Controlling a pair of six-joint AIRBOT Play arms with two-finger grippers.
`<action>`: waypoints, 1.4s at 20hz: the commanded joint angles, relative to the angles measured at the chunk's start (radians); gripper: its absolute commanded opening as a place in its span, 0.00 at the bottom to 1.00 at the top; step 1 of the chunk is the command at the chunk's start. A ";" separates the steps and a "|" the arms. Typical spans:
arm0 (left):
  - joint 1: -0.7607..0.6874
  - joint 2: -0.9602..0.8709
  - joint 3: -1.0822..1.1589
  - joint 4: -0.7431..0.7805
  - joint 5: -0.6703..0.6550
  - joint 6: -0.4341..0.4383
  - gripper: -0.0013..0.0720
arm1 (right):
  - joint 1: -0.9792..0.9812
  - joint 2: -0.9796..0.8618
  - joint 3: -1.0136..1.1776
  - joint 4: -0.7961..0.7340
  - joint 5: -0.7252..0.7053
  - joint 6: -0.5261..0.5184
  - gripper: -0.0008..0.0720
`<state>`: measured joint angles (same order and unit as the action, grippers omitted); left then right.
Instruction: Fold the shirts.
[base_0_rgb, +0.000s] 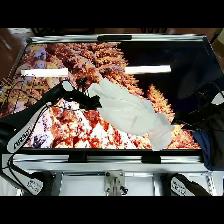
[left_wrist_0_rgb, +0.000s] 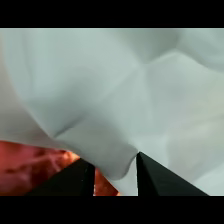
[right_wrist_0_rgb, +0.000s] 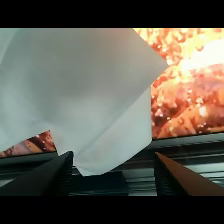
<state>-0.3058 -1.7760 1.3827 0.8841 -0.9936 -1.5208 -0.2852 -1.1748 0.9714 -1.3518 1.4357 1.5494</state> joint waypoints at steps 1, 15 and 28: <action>-0.005 -0.001 0.000 -0.003 0.063 0.000 0.42 | 0.000 -0.001 -0.084 0.002 -0.079 0.024 0.86; 0.019 0.023 0.006 -0.002 0.058 0.043 0.06 | 0.002 -0.001 -0.259 0.195 -0.435 0.089 0.86; 0.024 0.111 0.069 0.055 0.027 0.123 0.05 | 0.002 0.109 -0.223 0.254 -0.523 -0.043 0.08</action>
<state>-0.2844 -1.7119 1.4124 0.8936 -0.9768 -1.4338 -0.2832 -1.1275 0.6830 -1.1236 0.9318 1.6264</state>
